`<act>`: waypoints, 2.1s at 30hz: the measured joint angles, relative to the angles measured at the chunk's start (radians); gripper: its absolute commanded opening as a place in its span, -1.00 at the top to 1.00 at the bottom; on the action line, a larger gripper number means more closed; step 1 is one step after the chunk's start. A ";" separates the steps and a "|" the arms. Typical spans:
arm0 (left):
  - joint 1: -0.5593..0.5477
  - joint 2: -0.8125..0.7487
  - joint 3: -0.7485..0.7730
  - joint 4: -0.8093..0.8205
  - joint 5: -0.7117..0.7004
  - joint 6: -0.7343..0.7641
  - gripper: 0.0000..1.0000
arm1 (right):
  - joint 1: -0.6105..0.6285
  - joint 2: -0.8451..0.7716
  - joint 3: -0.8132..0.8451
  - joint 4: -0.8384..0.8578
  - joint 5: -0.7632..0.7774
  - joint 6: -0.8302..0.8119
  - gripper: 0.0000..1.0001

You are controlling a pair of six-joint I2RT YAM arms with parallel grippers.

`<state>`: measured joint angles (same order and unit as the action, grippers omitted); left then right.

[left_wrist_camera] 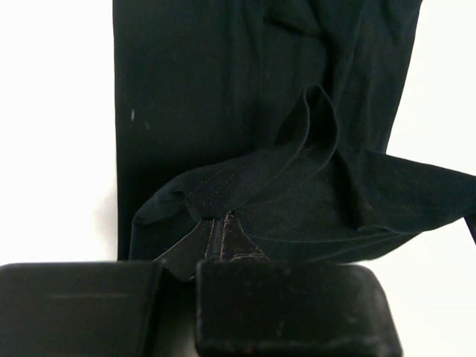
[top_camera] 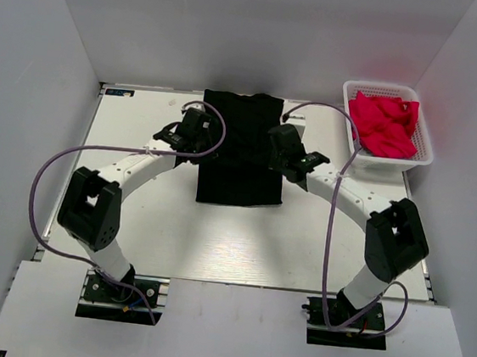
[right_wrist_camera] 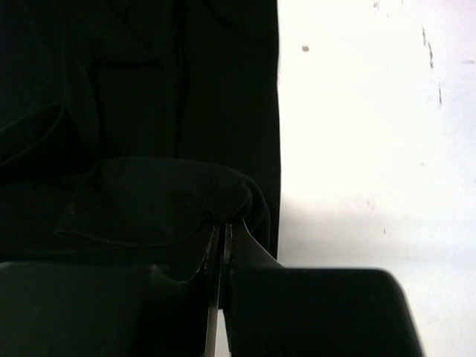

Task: Fold and stack the t-shirts
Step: Fold the folded rectangular tshirt in 1/3 of the way, then grab one side of the 2/3 rectangular tshirt with both arms

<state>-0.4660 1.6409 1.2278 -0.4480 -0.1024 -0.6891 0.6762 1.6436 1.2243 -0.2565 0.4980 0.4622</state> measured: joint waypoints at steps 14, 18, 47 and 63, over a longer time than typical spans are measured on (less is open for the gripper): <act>0.090 0.223 0.144 0.073 0.070 0.048 1.00 | -0.098 0.248 0.228 0.013 -0.102 -0.076 1.00; 0.110 0.301 0.203 0.080 0.091 0.058 0.69 | -0.116 0.316 0.280 0.012 -0.135 -0.079 1.00; 0.127 -0.075 -0.346 0.091 0.254 0.040 -1.00 | -0.176 -0.030 -0.245 -0.022 -0.432 0.044 -0.81; 0.121 -0.024 -0.405 0.183 0.286 0.020 0.31 | -0.179 0.040 -0.280 0.095 -0.502 0.092 -0.33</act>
<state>-0.3454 1.6165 0.8227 -0.2646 0.1841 -0.6693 0.4976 1.6840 0.9440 -0.1612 -0.0036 0.5537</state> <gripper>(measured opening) 0.386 0.716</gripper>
